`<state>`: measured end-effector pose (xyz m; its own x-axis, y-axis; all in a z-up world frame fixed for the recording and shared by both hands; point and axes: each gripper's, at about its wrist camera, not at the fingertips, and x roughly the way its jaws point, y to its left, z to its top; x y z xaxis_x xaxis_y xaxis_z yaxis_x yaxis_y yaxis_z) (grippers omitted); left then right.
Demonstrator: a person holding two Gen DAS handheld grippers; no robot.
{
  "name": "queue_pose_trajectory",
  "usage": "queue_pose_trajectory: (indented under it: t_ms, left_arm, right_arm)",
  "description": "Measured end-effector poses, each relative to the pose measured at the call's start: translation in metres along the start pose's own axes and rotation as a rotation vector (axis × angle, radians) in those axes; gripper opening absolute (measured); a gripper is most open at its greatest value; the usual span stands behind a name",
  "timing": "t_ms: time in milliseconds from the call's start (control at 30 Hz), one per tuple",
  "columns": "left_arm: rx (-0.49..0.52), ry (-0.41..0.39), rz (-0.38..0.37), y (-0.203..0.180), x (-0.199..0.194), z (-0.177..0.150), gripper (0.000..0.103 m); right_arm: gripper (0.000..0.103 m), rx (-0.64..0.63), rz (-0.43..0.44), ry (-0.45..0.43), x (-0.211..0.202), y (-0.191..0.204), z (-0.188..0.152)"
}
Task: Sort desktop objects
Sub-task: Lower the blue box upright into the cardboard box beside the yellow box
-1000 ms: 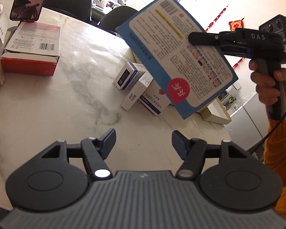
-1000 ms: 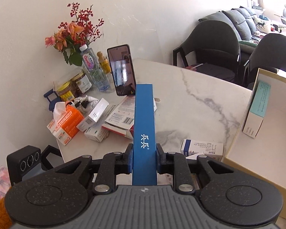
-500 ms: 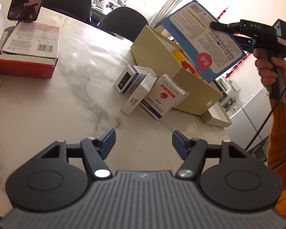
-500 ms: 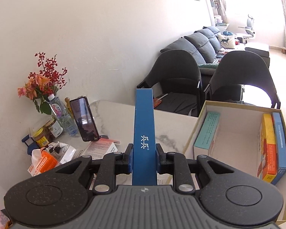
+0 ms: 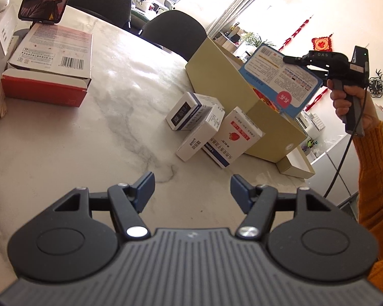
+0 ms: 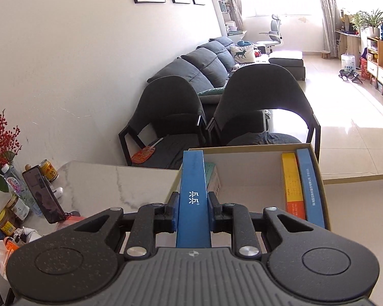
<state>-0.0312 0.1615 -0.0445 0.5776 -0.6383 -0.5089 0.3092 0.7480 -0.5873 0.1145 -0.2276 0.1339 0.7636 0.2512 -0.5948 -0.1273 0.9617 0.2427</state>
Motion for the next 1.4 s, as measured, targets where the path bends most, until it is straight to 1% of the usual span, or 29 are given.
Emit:
queue_pose_trajectory:
  t_ms: [200,300,367,733,867,933,1000,1100,1200,1333,1400]
  left_arm:
    - [-0.002,0.003,-0.001,0.003,0.006,0.006,0.065]
    - [-0.004,0.009,0.002,0.005,0.010,0.009,0.065]
    - [-0.004,0.009,0.005,0.005,0.012,0.011,0.065]
    - [-0.010,0.022,0.014,0.011,0.022,0.016,0.065]
    - [-0.014,0.026,0.010,0.013,0.024,0.016,0.065]
    - [-0.016,0.026,0.007,0.013,0.025,0.016,0.065]
    - [-0.016,0.028,0.006,0.013,0.026,0.016,0.065]
    - [-0.017,0.028,0.007,0.013,0.027,0.016,0.065]
    - [-0.009,0.023,0.014,0.011,0.027,0.017,0.065]
    - [-0.010,0.019,0.019,0.011,0.026,0.016,0.065]
    - [-0.011,0.017,0.021,0.011,0.026,0.016,0.065]
  right_arm:
    - [0.024,-0.017,-0.152,0.009,0.041,-0.017,-0.001]
    - [0.024,-0.021,-0.210,0.024,0.064,-0.025,-0.003]
    - [0.024,-0.024,-0.233,0.036,0.079,-0.028,-0.005]
    - [0.024,-0.086,-0.324,0.060,0.132,-0.027,-0.007]
    - [0.025,-0.115,-0.333,0.096,0.139,-0.027,-0.008]
    - [0.026,-0.157,-0.349,0.114,0.142,-0.025,-0.010]
    - [0.027,-0.231,-0.385,0.115,0.145,-0.018,-0.011]
    - [0.028,-0.284,-0.389,0.142,0.152,-0.014,-0.014]
    - [0.030,-0.364,-0.415,0.154,0.159,-0.006,-0.019]
    - [0.029,-0.386,-0.454,0.142,0.163,-0.002,-0.022]
    - [0.029,-0.397,-0.489,0.133,0.166,-0.001,-0.022]
